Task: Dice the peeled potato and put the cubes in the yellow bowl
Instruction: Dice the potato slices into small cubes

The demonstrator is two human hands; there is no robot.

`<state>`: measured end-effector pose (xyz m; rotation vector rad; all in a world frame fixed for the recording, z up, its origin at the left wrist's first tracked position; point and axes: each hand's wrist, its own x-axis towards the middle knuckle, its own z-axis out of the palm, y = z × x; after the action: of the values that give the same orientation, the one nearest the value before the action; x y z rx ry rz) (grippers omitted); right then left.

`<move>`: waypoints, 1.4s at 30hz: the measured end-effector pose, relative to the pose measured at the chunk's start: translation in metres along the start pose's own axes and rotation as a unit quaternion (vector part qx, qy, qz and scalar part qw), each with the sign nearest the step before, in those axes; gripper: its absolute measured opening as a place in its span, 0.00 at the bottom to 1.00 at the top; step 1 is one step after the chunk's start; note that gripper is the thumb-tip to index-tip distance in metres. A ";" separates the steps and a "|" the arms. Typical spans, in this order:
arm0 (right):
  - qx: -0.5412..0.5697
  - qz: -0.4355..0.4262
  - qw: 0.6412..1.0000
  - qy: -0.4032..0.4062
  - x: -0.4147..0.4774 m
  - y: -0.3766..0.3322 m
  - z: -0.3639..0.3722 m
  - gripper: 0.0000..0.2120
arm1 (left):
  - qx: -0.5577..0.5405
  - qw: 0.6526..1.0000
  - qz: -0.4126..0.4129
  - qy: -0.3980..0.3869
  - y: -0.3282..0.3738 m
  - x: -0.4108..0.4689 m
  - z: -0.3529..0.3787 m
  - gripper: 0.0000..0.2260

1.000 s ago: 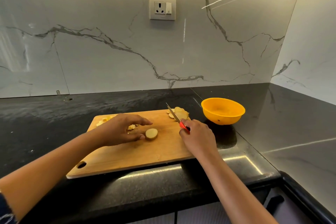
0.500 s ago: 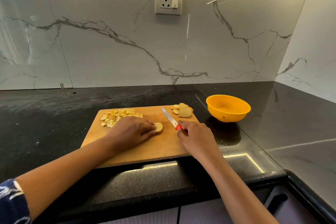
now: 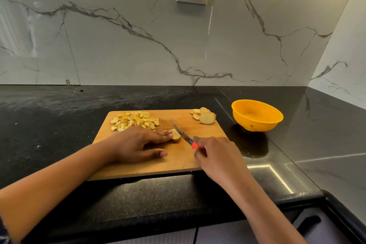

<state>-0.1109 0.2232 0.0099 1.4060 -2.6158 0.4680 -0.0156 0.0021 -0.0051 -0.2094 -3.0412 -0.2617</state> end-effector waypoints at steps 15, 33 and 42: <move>-0.073 -0.030 0.994 -0.076 0.024 -0.019 0.006 0.13 | 0.002 0.998 0.001 -0.057 0.001 -0.001 -0.005 0.35; -0.062 -0.037 0.991 -0.115 -0.010 -0.005 -0.002 0.24 | -0.005 0.999 -0.029 -0.034 0.006 -0.004 -0.003 0.34; -0.031 0.025 0.998 -0.056 -0.002 -0.008 -0.005 0.14 | 0.001 0.999 -0.030 -0.029 0.007 -0.004 -0.003 0.34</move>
<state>-0.1035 0.2220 0.0155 1.3888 -2.7333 0.3190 -0.0106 0.0083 -0.0012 -0.1278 -3.1088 -0.2610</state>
